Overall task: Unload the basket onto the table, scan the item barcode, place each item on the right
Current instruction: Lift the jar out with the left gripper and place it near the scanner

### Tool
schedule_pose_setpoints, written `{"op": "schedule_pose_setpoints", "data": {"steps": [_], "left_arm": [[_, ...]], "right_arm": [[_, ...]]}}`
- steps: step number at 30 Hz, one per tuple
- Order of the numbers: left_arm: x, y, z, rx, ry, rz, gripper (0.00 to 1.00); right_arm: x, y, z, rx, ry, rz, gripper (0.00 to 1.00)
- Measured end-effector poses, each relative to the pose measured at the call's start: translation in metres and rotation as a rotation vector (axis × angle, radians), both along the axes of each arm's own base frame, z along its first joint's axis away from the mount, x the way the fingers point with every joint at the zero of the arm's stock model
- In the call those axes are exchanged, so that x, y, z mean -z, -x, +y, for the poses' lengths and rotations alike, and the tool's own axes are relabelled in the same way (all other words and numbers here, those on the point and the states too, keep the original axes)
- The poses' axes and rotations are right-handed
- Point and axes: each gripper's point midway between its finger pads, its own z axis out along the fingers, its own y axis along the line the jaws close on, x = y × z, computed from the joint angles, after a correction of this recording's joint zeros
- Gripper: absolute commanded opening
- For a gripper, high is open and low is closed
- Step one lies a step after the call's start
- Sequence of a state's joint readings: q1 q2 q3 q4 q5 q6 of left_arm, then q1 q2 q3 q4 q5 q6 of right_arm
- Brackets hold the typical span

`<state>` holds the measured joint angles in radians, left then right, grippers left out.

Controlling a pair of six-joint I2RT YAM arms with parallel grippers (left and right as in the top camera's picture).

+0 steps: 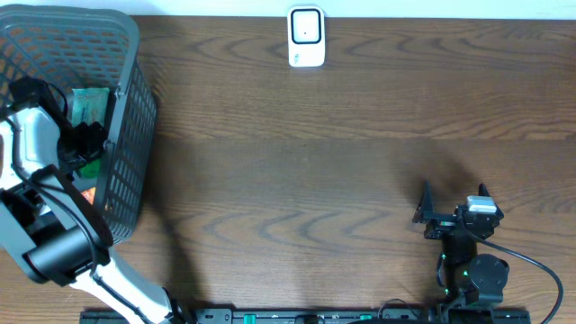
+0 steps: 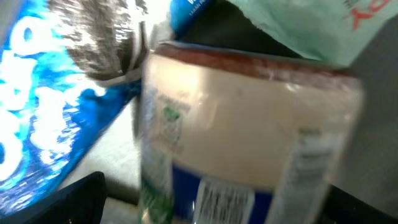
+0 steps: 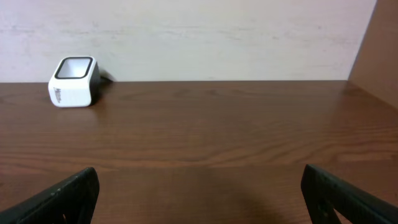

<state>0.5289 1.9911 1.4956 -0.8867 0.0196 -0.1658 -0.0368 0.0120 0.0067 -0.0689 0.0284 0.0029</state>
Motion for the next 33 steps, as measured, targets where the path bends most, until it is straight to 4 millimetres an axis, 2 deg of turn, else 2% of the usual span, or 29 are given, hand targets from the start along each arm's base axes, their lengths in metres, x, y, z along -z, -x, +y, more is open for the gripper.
{"op": "schedule_pose_setpoints", "data": {"steps": [4,7,11,16,19,20,22,25,27,28,30,31,33], "left_arm": [[0.022,0.0,-0.009,-0.006,0.044,0.048,0.81],[0.022,-0.004,-0.011,0.0,0.047,0.046,0.63],[0.02,-0.003,-0.013,-0.002,0.048,0.059,0.57],[0.01,0.016,-0.01,-0.003,0.027,0.157,0.57],[-0.016,0.011,-0.002,-0.006,-0.013,0.135,0.57],[-0.031,0.005,0.001,-0.008,-0.033,0.104,0.57],[-0.074,-0.004,0.007,-0.012,-0.083,0.013,0.57],[-0.167,-0.015,0.005,-0.012,-0.167,-0.218,0.57],[-0.235,-0.012,-0.01,0.002,-0.216,-0.403,0.57],[-0.264,-0.008,-0.022,0.018,-0.23,-0.483,0.57],[-0.316,0.001,-0.061,0.092,-0.24,-0.643,0.57],[-0.338,0.004,-0.091,0.158,-0.23,-0.718,0.57],[-0.366,0.006,-0.151,0.31,-0.174,-0.834,0.57]], "right_arm": [[0.0,0.0,0.0,0.0,0.0,0.0,0.99],[0.0,0.0,0.0,0.0,0.0,0.0,0.99],[0.0,0.0,0.0,0.0,0.0,0.0,0.99],[0.0,0.0,0.0,0.0,0.0,0.0,0.99],[0.0,0.0,0.0,0.0,0.0,0.0,0.99],[0.0,0.0,0.0,0.0,0.0,0.0,0.99],[0.0,0.0,0.0,0.0,0.0,0.0,0.99],[0.0,0.0,0.0,0.0,0.0,0.0,0.99],[0.0,0.0,0.0,0.0,0.0,0.0,0.99],[0.0,0.0,0.0,0.0,0.0,0.0,0.99],[0.0,0.0,0.0,0.0,0.0,0.0,0.99],[0.0,0.0,0.0,0.0,0.0,0.0,0.99],[0.0,0.0,0.0,0.0,0.0,0.0,0.99]]}}
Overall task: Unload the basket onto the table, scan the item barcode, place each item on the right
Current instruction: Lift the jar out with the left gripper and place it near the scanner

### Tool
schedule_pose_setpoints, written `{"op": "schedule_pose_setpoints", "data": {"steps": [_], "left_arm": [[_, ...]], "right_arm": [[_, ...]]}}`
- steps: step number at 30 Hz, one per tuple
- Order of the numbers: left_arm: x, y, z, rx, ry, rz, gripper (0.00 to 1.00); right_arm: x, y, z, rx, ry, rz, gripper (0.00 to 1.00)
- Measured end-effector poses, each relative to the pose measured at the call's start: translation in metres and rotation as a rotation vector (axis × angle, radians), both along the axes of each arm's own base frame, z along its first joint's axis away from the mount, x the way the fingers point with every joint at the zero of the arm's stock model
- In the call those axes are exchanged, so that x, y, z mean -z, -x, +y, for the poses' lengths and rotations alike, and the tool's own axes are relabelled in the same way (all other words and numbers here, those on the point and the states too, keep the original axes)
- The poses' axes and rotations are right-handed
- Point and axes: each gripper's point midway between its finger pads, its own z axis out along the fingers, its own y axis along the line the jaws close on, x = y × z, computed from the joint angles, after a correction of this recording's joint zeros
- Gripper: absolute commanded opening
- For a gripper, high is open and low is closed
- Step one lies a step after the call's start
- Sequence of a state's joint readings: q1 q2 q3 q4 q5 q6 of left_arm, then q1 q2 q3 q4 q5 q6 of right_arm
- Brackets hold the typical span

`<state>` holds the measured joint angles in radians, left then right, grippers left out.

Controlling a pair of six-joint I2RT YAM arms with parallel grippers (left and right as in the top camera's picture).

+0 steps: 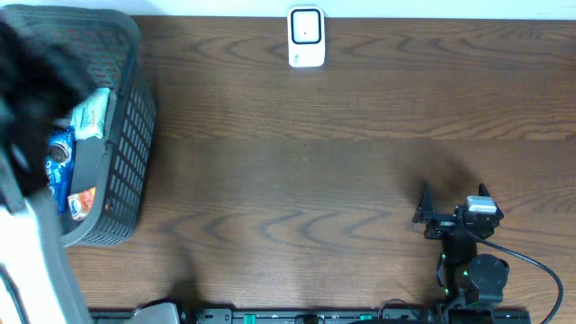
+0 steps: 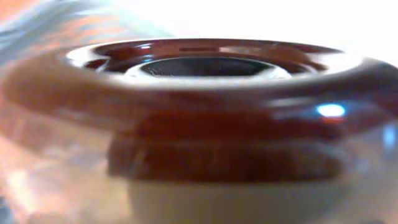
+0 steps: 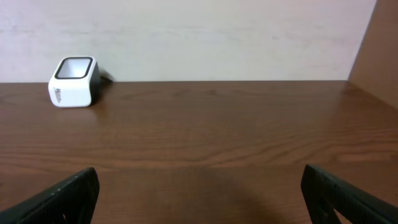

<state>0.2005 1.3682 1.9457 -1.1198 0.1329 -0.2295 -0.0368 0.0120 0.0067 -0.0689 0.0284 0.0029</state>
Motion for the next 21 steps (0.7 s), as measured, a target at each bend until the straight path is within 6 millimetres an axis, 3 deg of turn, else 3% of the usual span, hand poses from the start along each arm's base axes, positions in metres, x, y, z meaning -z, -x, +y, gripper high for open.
{"op": "schedule_pose_setpoints", "data": {"steps": [3,4,5,6,8,11,14,15,21], "left_arm": [[-0.013,0.001,-0.099,0.291,0.014,-0.051,0.57],[-0.01,-0.001,-0.121,0.35,0.015,-0.043,0.58],[0.001,-0.005,-0.163,0.455,0.014,-0.013,0.57],[0.01,-0.008,-0.178,0.488,0.013,0.011,0.57],[0.043,-0.013,-0.225,0.584,-0.017,0.101,0.57],[0.111,-0.023,-0.286,0.677,-0.073,0.27,0.57],[0.199,-0.028,-0.331,0.697,-0.114,0.471,0.57],[0.223,-0.027,-0.338,0.687,-0.125,0.525,0.57],[0.324,-0.023,-0.364,0.612,-0.158,0.719,0.57]], "right_arm": [[0.0,0.0,0.0,0.0,0.0,0.0,0.99],[0.0,0.0,0.0,0.0,0.0,0.0,0.99],[0.0,0.0,0.0,-0.002,0.0,0.0,0.99],[0.0,0.0,0.0,-0.002,0.0,0.0,0.99],[0.0,0.0,0.0,-0.003,0.0,0.0,0.99],[0.0,0.0,0.0,-0.003,0.0,0.0,0.99],[0.0,0.0,0.001,-0.003,0.0,0.0,0.99],[0.0,0.0,0.0,-0.003,0.0,0.0,0.99],[0.0,0.0,0.0,-0.003,0.0,0.0,0.99]]}}
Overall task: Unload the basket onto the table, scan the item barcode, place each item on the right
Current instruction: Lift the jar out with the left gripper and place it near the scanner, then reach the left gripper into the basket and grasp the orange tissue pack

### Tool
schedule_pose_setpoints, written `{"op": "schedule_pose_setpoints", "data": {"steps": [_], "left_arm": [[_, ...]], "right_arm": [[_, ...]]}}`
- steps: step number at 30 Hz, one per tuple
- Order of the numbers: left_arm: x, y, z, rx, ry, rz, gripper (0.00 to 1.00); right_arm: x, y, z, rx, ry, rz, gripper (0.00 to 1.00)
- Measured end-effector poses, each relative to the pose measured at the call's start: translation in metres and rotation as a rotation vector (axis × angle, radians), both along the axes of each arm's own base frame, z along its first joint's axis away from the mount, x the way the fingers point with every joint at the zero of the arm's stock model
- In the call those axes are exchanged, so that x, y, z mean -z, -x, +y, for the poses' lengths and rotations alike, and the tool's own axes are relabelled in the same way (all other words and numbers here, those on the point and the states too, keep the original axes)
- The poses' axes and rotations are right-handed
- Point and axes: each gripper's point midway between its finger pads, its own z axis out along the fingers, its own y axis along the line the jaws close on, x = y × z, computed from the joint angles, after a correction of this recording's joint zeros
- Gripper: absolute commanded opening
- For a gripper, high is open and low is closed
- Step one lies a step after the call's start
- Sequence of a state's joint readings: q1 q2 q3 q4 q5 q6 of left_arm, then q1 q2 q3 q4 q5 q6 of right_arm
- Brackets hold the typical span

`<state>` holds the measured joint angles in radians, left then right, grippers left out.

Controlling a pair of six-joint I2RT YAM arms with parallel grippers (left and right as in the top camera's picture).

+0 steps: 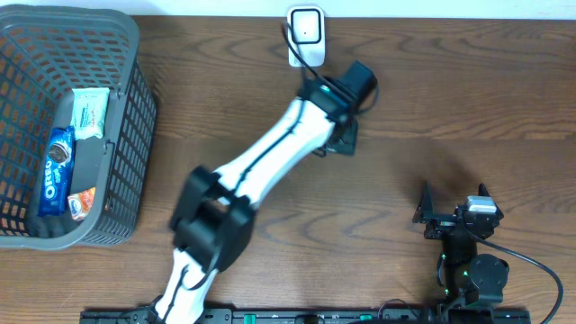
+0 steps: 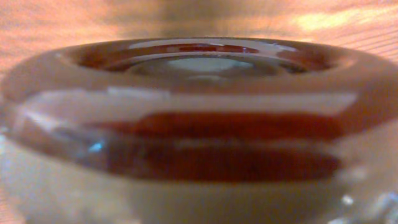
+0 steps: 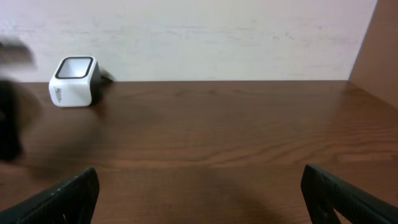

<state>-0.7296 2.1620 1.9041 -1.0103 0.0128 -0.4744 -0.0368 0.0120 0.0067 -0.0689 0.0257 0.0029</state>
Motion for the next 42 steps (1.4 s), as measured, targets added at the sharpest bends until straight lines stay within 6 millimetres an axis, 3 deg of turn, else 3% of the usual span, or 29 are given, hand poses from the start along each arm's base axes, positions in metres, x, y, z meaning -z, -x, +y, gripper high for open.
{"op": "schedule_pose_setpoints", "data": {"steps": [2,6,13,17,19,22,24,25,27,29,31,32,34,36,37,39,42], "left_arm": [[0.026,0.003,-0.012,-0.007,-0.015,0.022,0.58],[0.056,0.012,-0.032,-0.015,-0.021,0.041,0.57],[0.069,0.024,-0.053,-0.017,-0.009,0.04,0.58],[0.069,0.026,-0.054,-0.014,-0.01,0.041,0.75],[0.069,0.026,-0.054,-0.016,-0.01,0.041,0.97],[0.068,0.026,-0.052,-0.005,-0.015,0.041,0.98],[0.061,0.025,-0.046,0.024,-0.028,0.04,0.98],[0.047,0.02,-0.042,0.039,-0.022,0.026,0.98],[0.01,0.009,-0.034,0.058,0.004,-0.018,0.98],[-0.049,-0.008,-0.023,0.065,0.062,-0.101,0.98],[-0.128,-0.028,0.002,0.038,0.141,-0.241,0.98],[-0.177,-0.036,0.027,0.001,0.177,-0.334,0.98],[-0.258,-0.042,0.093,-0.113,0.215,-0.506,0.98],[-0.321,-0.031,0.182,-0.278,0.207,-0.65,0.98],[-0.34,-0.017,0.231,-0.384,0.174,-0.695,0.98],[-0.355,0.017,0.315,-0.603,0.084,-0.725,0.98],[-0.342,0.059,0.397,-0.917,0.0,-0.659,0.98]], "right_arm": [[0.0,0.0,0.0,0.0,0.0,0.0,0.99],[0.0,0.0,0.0,0.0,0.0,0.0,0.99],[0.0,0.0,0.0,0.0,0.0,0.0,0.99],[0.0,0.0,0.0,0.0,0.0,0.0,0.99],[0.0,0.0,0.0,0.0,0.0,0.0,0.99],[0.0,0.0,0.0,0.0,0.0,0.0,0.99],[0.0,0.0,0.0,0.0,0.0,0.0,0.99],[0.0,0.0,0.0,0.0,0.0,0.0,0.99],[0.0,0.0,0.0,0.0,0.0,0.0,0.99],[0.0,0.0,0.0,0.0,0.0,0.001,0.99],[0.0,0.0,0.0,0.0,0.0,0.0,0.99],[0.0,0.0,0.0,0.0,0.0,0.0,0.99],[0.0,0.0,0.0,0.0,0.0,0.0,0.99],[0.0,0.0,0.0,0.0,0.0,0.0,0.99],[0.0,0.0,0.0,0.0,0.0,0.0,0.99],[0.0,0.0,0.0,0.0,0.0,0.0,0.99],[0.0,0.0,0.0,0.0,0.0,0.0,0.99]]}}
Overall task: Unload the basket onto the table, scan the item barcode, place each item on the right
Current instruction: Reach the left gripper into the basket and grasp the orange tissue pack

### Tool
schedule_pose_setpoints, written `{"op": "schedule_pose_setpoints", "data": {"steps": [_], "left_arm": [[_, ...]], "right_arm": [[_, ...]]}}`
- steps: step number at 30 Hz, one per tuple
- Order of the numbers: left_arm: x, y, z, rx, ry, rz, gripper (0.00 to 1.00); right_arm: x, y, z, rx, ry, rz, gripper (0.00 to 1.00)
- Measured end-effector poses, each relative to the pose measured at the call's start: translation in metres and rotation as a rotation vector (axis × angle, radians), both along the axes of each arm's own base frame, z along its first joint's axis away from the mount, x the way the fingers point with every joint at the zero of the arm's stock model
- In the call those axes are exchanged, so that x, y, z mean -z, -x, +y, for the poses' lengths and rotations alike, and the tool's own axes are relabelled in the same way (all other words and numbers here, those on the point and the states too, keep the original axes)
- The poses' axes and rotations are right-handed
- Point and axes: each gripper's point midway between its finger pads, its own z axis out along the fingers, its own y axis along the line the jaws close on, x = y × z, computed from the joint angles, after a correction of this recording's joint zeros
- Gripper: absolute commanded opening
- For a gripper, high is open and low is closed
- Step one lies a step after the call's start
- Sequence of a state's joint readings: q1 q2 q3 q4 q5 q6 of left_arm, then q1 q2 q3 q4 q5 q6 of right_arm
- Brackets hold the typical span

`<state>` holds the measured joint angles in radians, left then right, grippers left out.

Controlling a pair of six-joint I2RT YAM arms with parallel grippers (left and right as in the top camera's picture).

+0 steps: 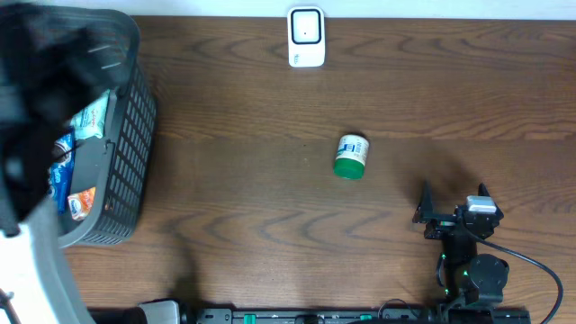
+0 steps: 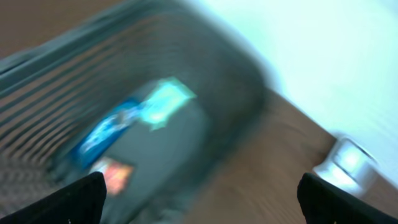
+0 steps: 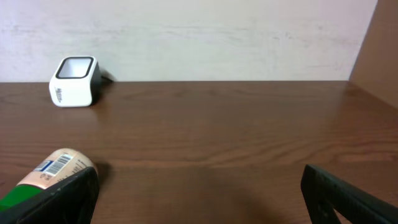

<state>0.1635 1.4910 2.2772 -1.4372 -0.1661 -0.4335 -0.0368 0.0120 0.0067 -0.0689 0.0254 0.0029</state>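
A cream canister [image 1: 349, 156] with a green band lies on its side mid-table, below the white scanner [image 1: 306, 36]. The right wrist view shows the canister [image 3: 46, 177] with its barcode label facing up, and the scanner [image 3: 74, 81] at the far left. My left arm [image 1: 36, 108] is a blur over the basket. The left gripper [image 2: 199, 205] is open with nothing between its fingers. My right gripper [image 1: 454, 193] rests open at the front right, apart from the canister.
A grey mesh basket [image 1: 130, 135] stands at the left edge, holding a blue biscuit pack [image 1: 58, 175], a teal packet [image 1: 90, 117] and an orange packet [image 1: 79, 202]. A pale wall runs behind the scanner.
The canister was in my left gripper just below the scanner. Now it lies alone on the table, and the left arm is over the basket with its gripper open.
My left gripper was down in the basket at the canister. Then the arm was a blur over the basket with the canister's lid filling its camera. Then it held the canister just below the scanner. Now the canister lies on the table. The right arm never moved.
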Motion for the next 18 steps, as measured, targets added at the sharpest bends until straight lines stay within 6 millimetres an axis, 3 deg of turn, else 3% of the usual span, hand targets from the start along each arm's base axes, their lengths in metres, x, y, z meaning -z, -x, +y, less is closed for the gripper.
{"op": "schedule_pose_setpoints", "data": {"steps": [3,7,13,18], "left_arm": [[0.042,0.011,0.054,-0.234,0.086,0.112,0.98],[0.136,0.013,0.094,-0.442,0.22,0.328,0.98],[0.249,0.009,0.103,-0.58,0.32,0.426,0.98],[0.325,0.034,0.089,-0.715,0.399,0.49,0.98]], "right_arm": [[0.0,0.0,0.0,0.0,0.0,0.0,0.99],[0.0,0.0,0.0,0.0,0.0,0.0,0.99],[0.0,0.0,0.0,0.0,0.0,0.0,0.99],[0.0,0.0,0.0,0.0,0.0,0.0,0.99]]}}
